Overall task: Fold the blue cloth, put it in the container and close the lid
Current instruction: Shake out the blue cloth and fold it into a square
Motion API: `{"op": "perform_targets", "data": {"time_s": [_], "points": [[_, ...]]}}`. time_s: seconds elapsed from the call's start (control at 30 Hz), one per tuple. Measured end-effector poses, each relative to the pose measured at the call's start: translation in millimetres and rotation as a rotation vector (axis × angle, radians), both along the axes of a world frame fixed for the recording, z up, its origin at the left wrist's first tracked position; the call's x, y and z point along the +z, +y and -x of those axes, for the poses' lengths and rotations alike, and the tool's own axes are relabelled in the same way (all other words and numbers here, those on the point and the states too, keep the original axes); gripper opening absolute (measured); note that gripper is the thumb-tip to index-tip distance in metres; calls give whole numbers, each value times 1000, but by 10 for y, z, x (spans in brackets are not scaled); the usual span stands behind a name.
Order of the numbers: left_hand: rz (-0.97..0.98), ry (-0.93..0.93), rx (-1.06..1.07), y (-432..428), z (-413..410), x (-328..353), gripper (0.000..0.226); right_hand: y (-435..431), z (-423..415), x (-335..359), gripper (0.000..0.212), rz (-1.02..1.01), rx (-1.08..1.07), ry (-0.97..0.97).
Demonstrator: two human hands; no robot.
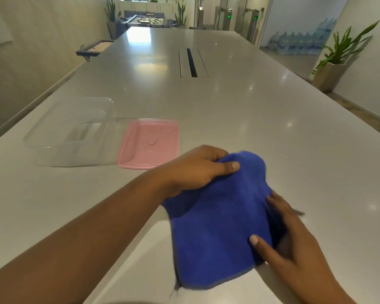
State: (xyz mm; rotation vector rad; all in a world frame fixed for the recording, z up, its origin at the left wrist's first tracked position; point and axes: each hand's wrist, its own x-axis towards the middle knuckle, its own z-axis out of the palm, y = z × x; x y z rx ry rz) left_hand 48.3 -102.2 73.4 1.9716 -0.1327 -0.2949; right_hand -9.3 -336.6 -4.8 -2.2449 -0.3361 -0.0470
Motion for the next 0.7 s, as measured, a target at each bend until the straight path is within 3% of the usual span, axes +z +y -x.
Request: {"op": "perform_targets", "data": {"time_s": [0.1,0.13,0.23,0.33,0.43,0.57,0.7], "points": [[214,-44,21,6,119,192,35,35,-65,127,97,-269,-119,192],[276,-67,41,1,163,242,34,59,-88,165,92,-390,-131,275],[455,-94,99,0,274,302,27,153,-123,353,46,-748,-105,435],[632,-67,155,15,347,282,29,245,-146,496,43,-966,-7,628],[704,-59,210,49,399,254,38,251,-167,550,34,-1054,-2,693],[661,-74,244,132,496,201,35,213,-173,615,29,-1143,28,770],[534,-137,278,229,597,154,37,201,-220,669,23,-914,9,619]]}}
